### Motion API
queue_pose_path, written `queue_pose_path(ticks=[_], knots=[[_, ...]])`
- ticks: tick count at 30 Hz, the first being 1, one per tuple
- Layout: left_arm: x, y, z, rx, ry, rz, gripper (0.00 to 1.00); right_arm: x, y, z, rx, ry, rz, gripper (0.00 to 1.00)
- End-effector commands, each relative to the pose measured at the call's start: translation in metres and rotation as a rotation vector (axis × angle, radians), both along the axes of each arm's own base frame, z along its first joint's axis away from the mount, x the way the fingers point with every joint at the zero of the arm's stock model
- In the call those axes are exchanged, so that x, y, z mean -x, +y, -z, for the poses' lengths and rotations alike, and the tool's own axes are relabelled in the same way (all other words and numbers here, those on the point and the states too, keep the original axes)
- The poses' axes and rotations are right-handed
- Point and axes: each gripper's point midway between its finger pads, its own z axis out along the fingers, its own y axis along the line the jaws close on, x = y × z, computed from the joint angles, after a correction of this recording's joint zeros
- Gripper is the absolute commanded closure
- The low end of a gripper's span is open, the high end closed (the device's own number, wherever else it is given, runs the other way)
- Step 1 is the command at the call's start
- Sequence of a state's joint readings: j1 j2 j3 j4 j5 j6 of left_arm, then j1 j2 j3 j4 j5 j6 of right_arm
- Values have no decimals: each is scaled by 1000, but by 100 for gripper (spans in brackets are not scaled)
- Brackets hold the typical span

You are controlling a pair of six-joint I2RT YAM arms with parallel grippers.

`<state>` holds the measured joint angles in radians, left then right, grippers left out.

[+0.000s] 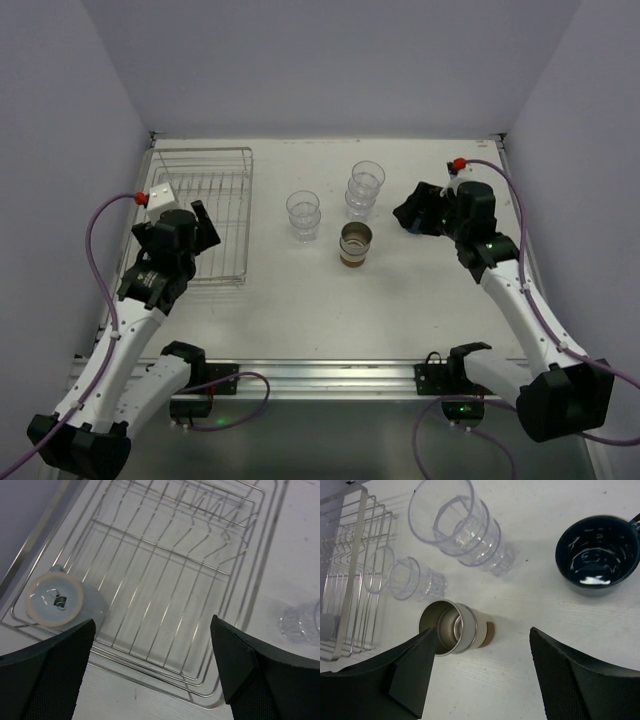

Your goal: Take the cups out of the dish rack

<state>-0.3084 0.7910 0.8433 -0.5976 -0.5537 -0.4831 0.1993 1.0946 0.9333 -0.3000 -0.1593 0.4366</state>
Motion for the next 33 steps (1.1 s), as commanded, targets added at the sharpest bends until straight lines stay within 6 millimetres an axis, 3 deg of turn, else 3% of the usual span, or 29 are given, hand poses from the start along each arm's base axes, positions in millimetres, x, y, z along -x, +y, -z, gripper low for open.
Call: queue_pose_path(ticks=[1, 2, 3, 6, 12, 18, 25, 33], knots=[[11, 52, 14, -27, 26, -274, 0, 15, 24, -5, -116, -54, -93, 23], [9, 54, 25, -4, 56, -263, 0, 17, 26, -1, -123, -64, -101, 22], [13, 74, 28, 6, 65, -331, 0, 19, 27, -2, -130, -72, -108, 21], [21, 98, 27, -22, 61, -409, 0, 25, 35, -8, -160, -81, -153, 19], [23, 119, 40, -32, 139, -464, 0, 35, 50, -21, -203, -119, -230, 16], [11, 129, 74, 34, 231, -445, 0, 44, 58, -31, -218, -143, -280, 14], [-12, 127, 81, 72, 219, -390, 0, 52, 64, -39, -227, -166, -319, 13], [-12, 135, 104, 103, 275, -415, 2, 52, 67, -38, -222, -170, -327, 13]])
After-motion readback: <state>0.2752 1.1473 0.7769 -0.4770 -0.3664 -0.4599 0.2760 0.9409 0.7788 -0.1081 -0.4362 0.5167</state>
